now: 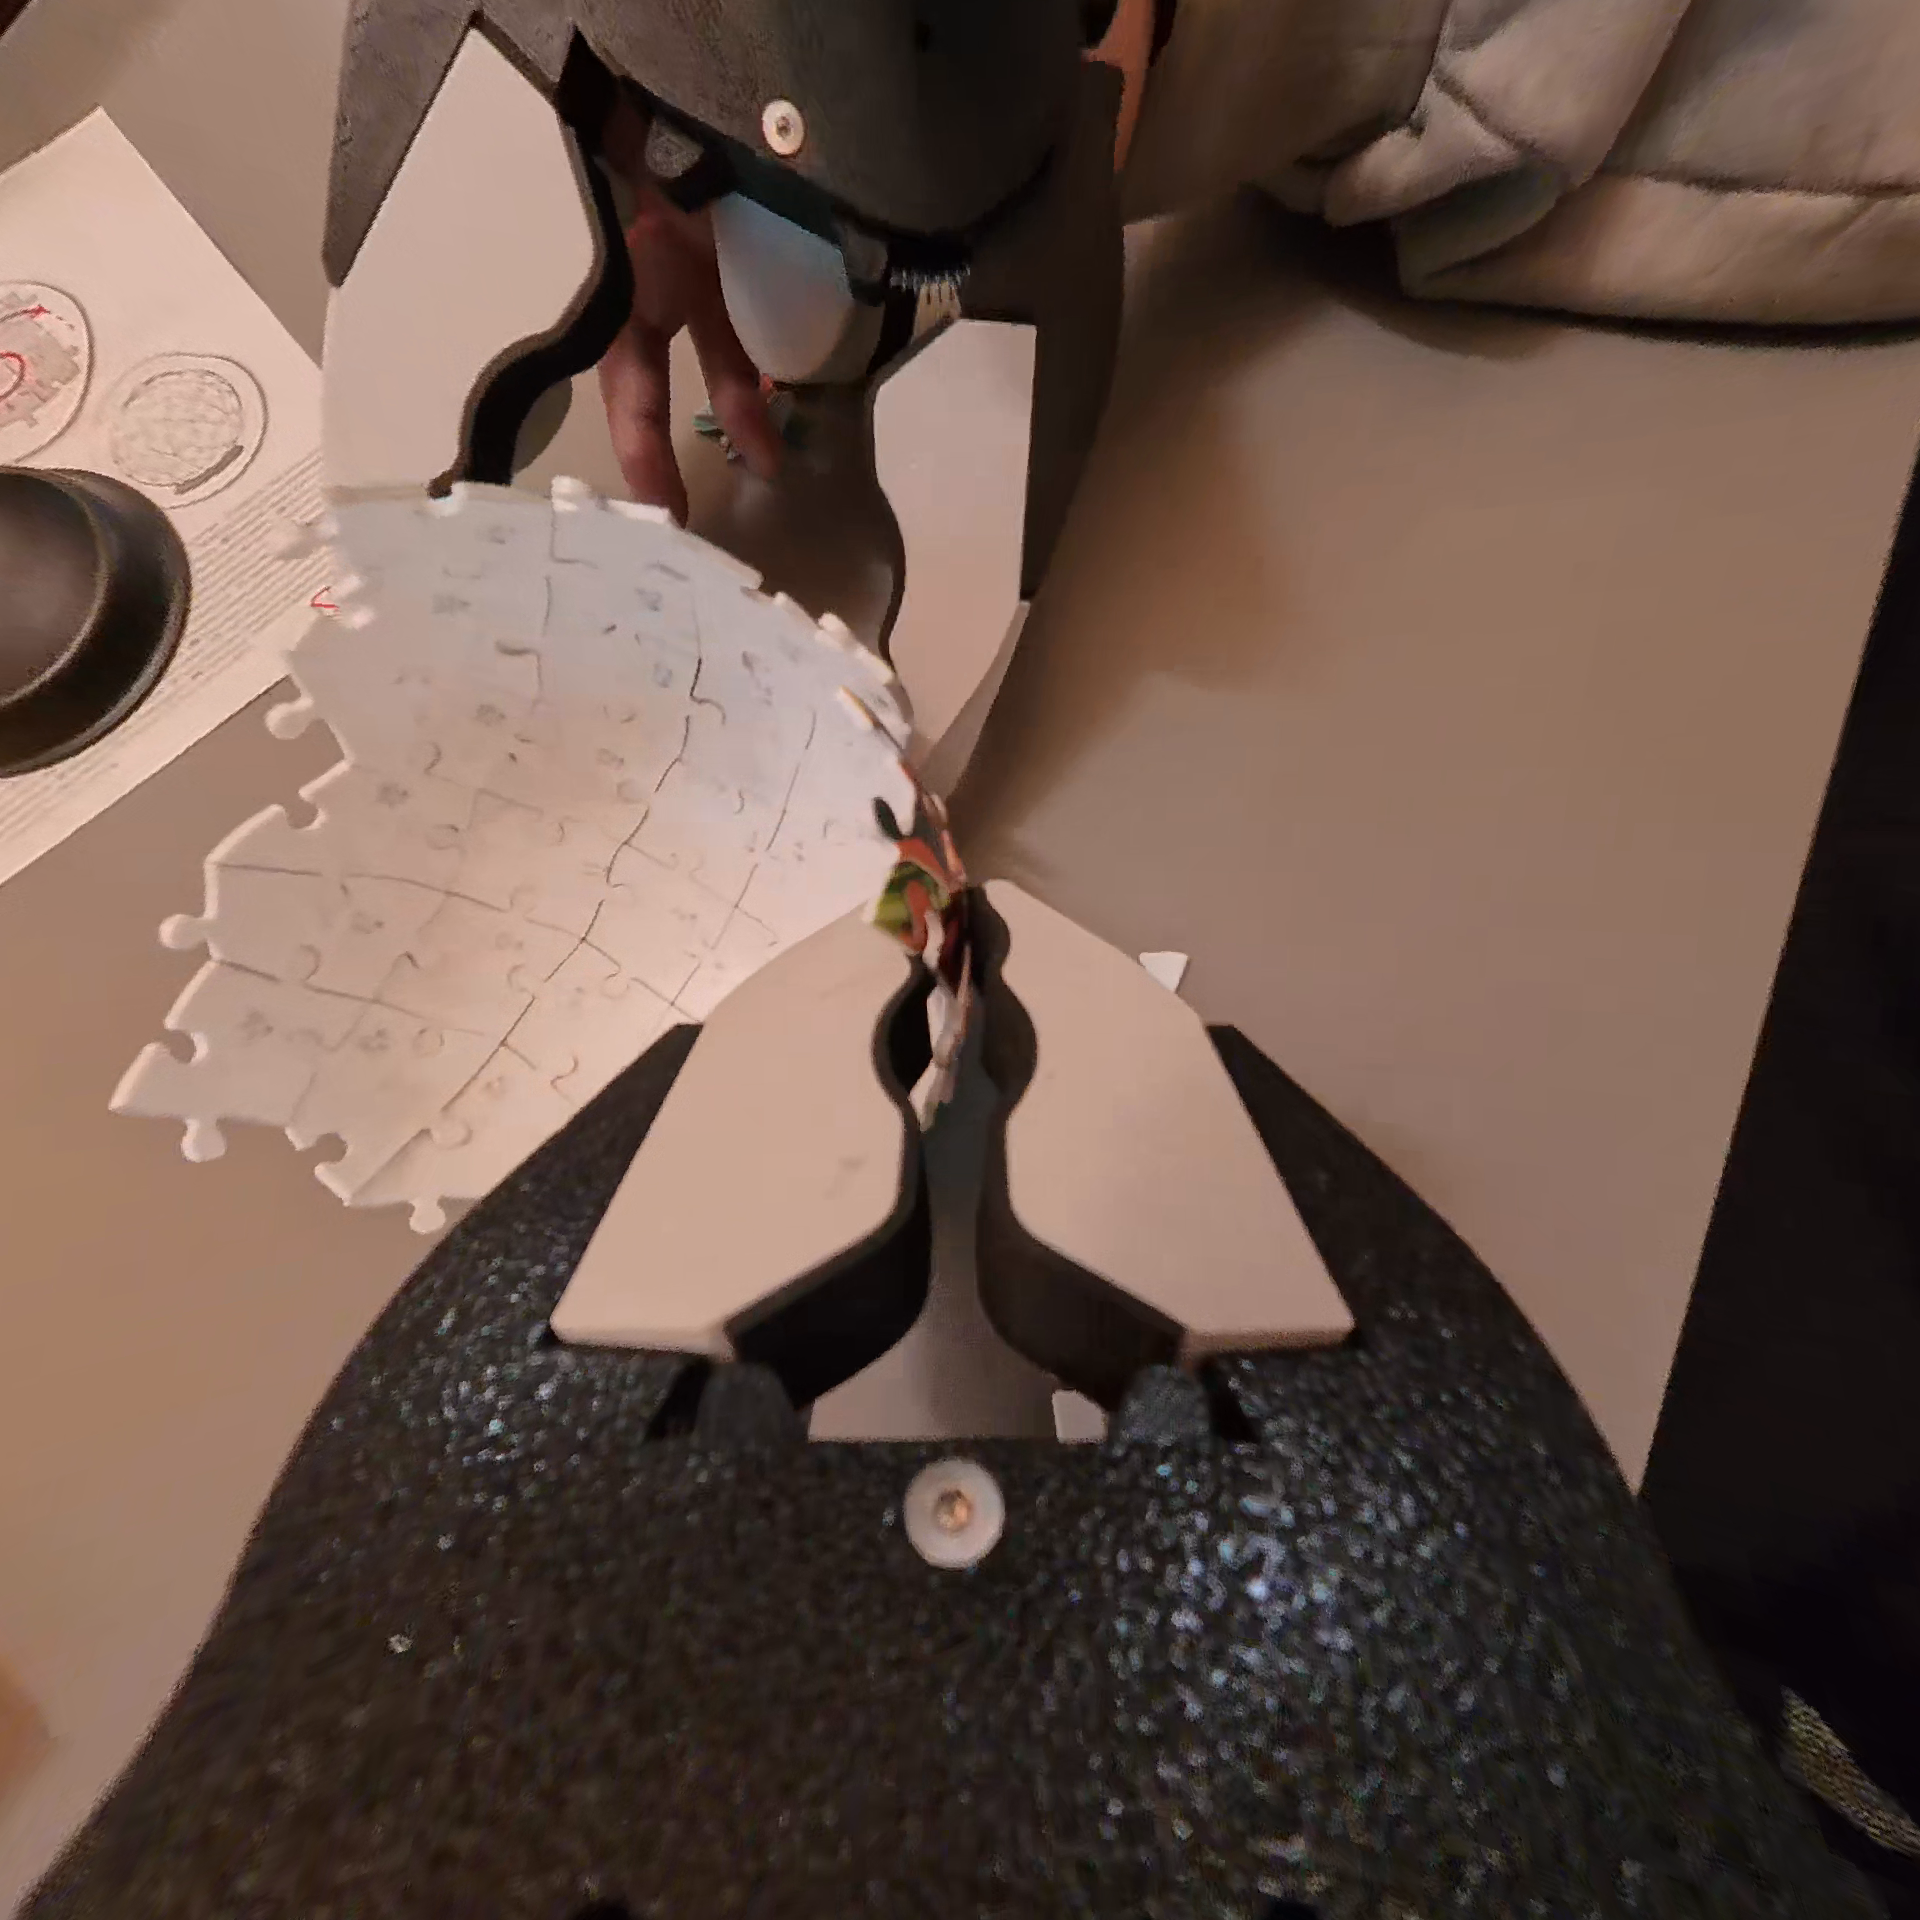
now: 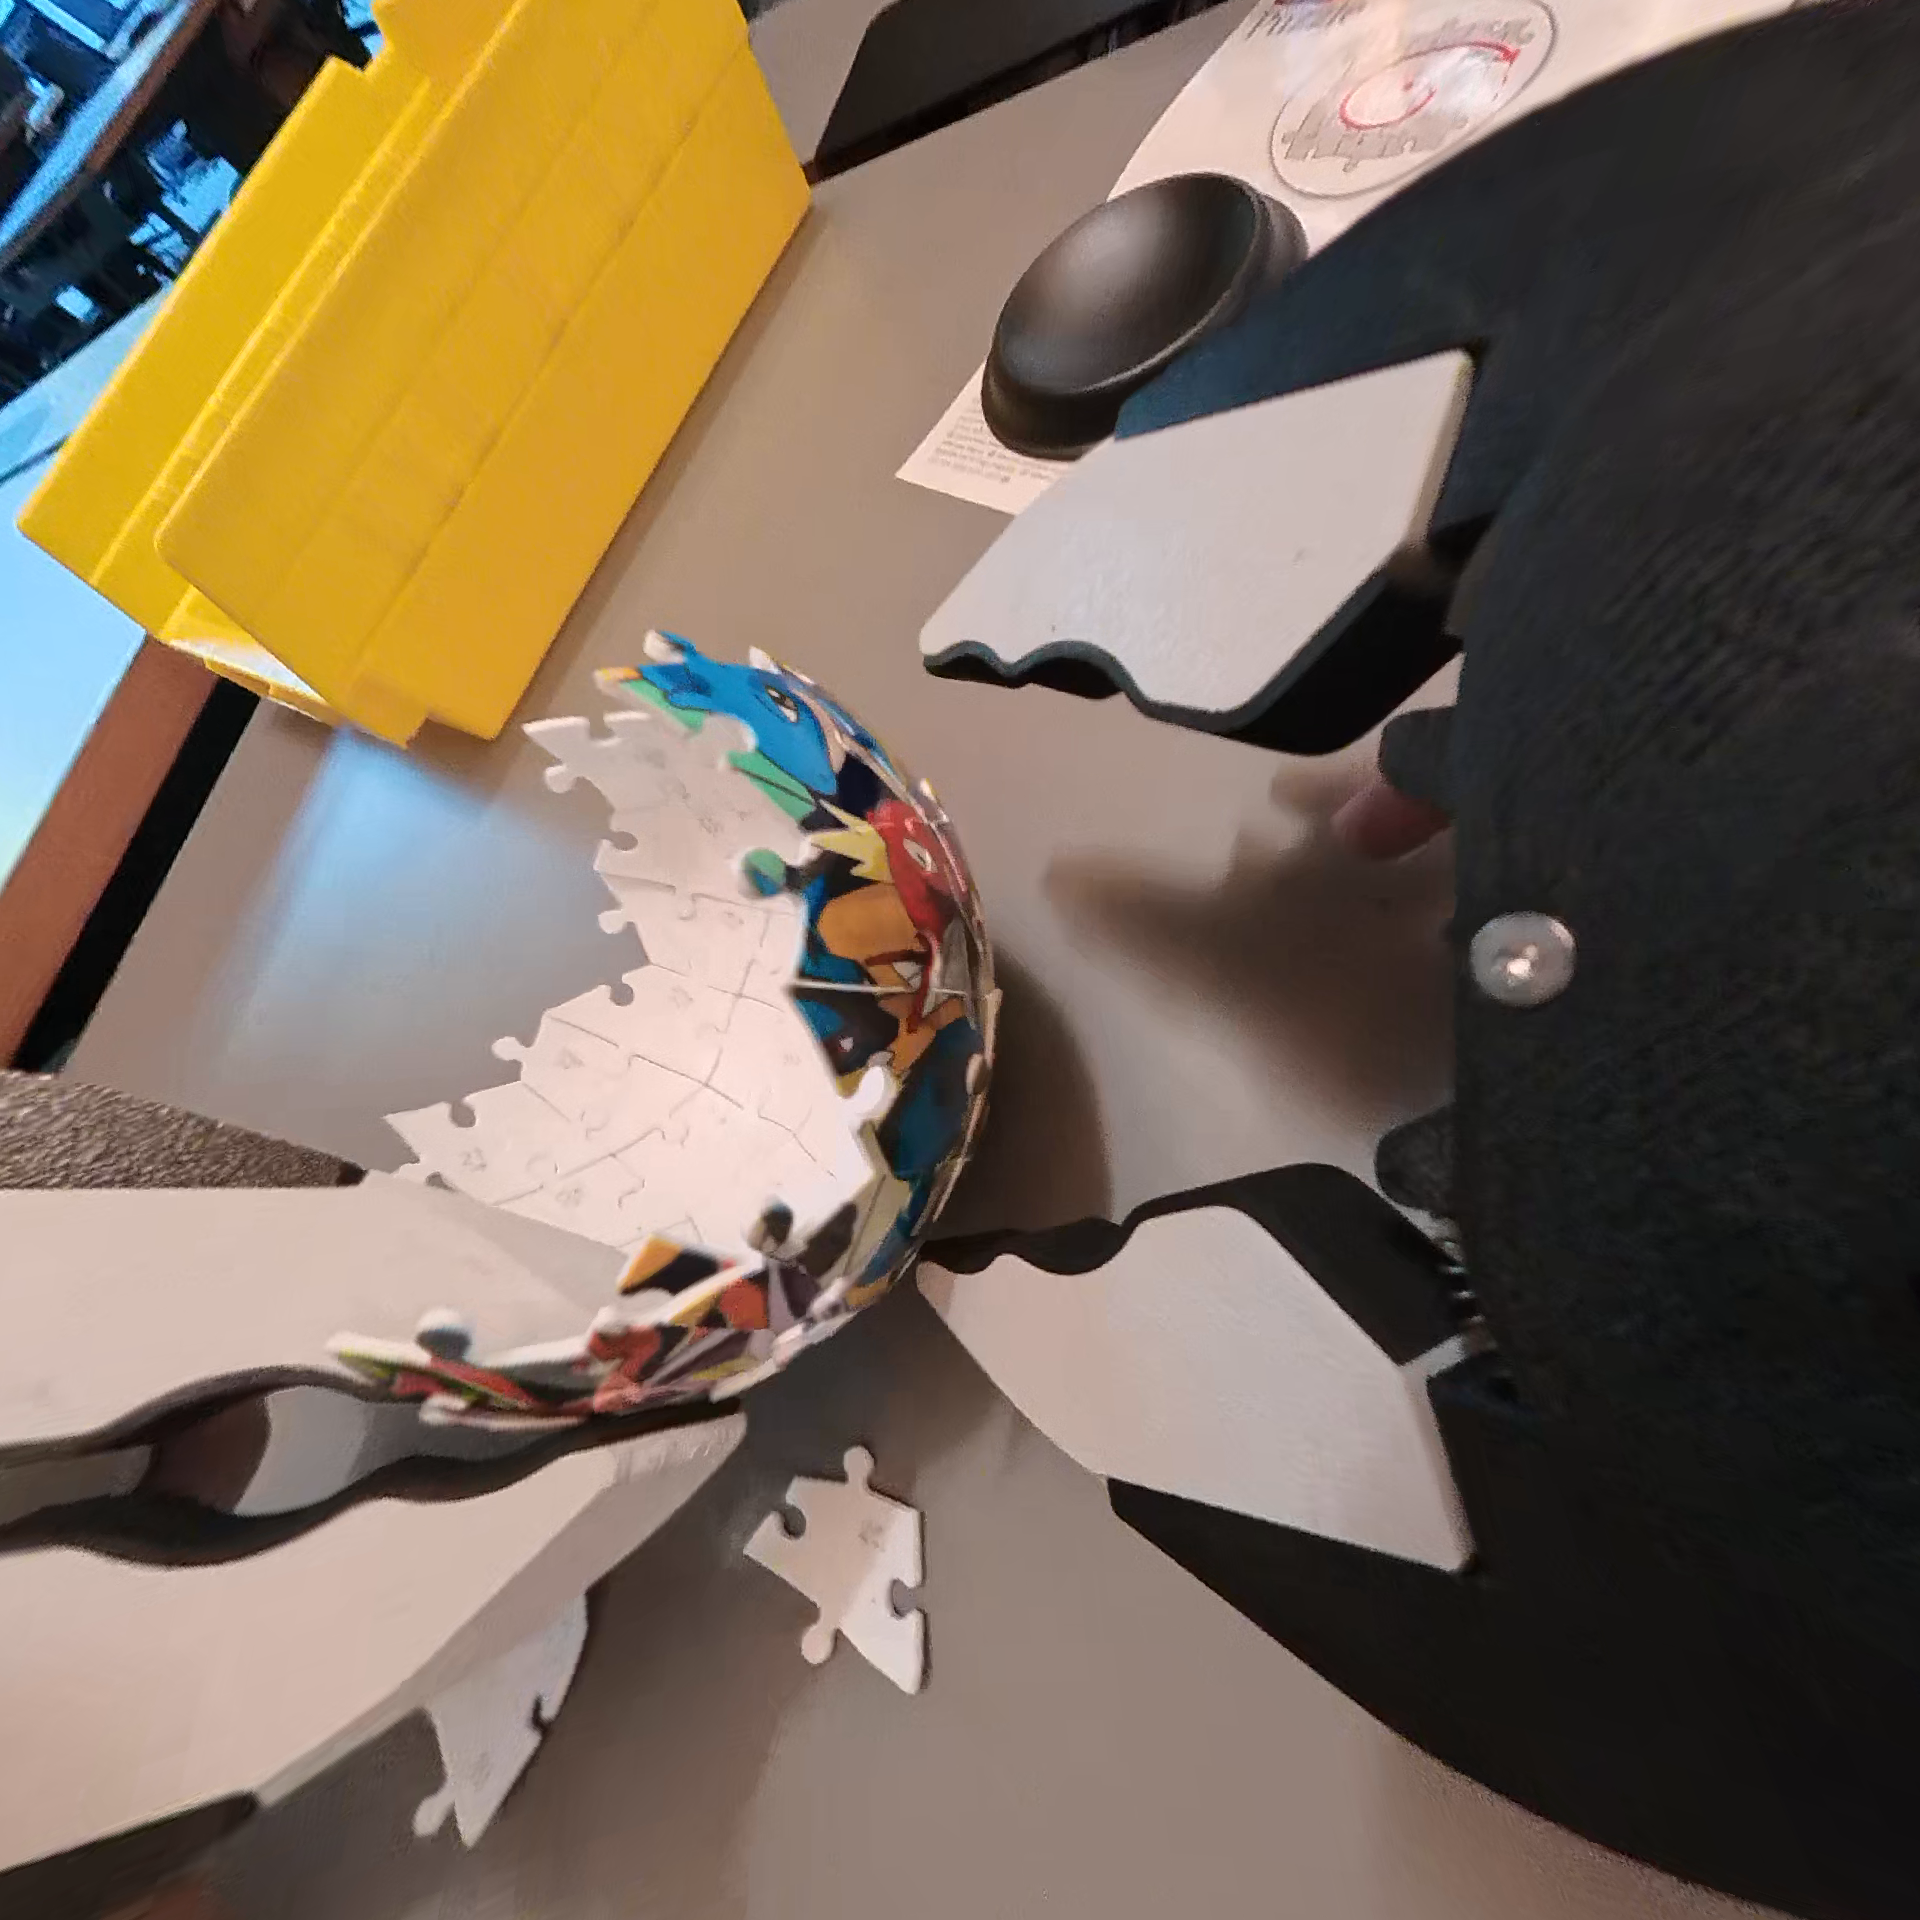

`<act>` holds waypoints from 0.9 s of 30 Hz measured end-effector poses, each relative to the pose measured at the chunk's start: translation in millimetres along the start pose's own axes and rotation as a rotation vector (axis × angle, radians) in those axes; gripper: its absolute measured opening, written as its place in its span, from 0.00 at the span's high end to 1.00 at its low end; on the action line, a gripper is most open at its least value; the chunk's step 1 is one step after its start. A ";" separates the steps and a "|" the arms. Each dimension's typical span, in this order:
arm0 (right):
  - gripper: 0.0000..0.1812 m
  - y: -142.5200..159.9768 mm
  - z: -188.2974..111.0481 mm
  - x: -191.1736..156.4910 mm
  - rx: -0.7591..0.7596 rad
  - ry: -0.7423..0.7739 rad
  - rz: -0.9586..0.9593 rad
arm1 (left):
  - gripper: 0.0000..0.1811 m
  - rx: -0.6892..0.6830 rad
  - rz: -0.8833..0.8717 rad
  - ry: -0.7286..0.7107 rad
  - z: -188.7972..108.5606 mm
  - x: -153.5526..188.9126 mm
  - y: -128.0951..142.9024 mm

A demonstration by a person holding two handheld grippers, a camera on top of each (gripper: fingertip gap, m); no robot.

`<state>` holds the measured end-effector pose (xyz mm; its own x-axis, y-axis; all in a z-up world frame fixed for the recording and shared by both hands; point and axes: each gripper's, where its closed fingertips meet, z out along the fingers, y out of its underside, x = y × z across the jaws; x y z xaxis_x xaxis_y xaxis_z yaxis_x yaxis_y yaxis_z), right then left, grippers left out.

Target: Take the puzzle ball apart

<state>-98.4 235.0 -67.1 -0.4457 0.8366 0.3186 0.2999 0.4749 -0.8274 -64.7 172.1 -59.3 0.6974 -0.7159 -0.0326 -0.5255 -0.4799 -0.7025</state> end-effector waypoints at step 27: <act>0.39 -24.6 18.0 -6.3 0.067 -0.108 0.145 | 0.96 0.248 -0.168 0.382 -33.1 -6.2 -15.1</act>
<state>-118.2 213.1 -57.0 -0.4910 0.8589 0.1456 0.3126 0.3297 -0.8908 -77.1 167.0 -24.9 0.5096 -0.7961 0.3263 -0.2570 -0.5028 -0.8253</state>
